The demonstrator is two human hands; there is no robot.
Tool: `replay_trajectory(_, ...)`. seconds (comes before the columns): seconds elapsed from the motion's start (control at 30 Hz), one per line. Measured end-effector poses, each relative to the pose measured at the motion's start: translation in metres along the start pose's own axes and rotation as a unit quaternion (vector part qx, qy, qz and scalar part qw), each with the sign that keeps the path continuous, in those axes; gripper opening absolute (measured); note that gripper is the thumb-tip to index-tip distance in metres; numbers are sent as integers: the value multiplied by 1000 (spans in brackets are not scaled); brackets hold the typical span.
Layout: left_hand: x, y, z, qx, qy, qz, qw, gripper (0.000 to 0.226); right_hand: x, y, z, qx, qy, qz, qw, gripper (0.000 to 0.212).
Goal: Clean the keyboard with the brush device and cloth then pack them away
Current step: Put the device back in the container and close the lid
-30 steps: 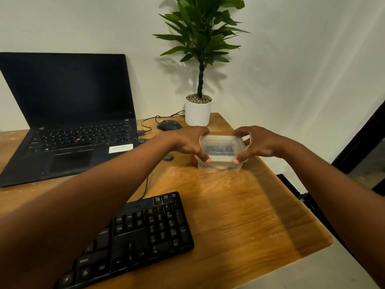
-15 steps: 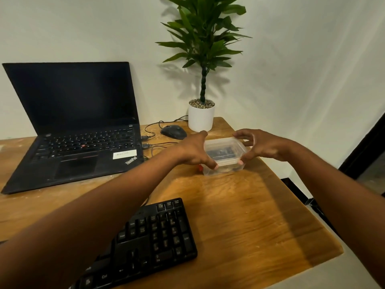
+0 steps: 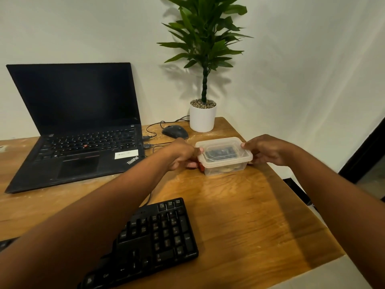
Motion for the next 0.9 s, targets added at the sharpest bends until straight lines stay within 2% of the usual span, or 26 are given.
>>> replay_trajectory(0.17,2,-1,1,28,45,-52,997,35,0,-3,0,6,-50,52,997,36)
replay_trajectory(0.3,1,6,3,37,59,-14,998,32,4,1,-5,-40,-55,36,997,40)
replay_trajectory(0.4,-4,9,4,21,51,49,997,35,11,1,-9,-120,-17,-20,992,37)
replay_trajectory(0.57,-19,5,11,-43,-9,88,995,33,28,-5,-13,-245,13,-130,961,39)
replay_trajectory(0.67,-21,5,12,-51,-7,91,995,40,32,-9,-16,-285,1,-196,938,41)
replay_trajectory(0.8,-23,3,8,-26,28,77,996,45,34,-11,-18,-312,-11,-211,926,38)
replay_trajectory(0.9,-30,1,7,-35,16,87,995,42,39,-13,-18,-341,-12,-246,907,38)
Point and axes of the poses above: each hand's wrist, its own z-axis towards the middle knuckle, its own y-axis out of the back of the hand, x = y × z, the point moved 4 cm from there along z, towards the middle knuckle, and after that the axes turned 15 degrees about -y, right-handed, at the moved point
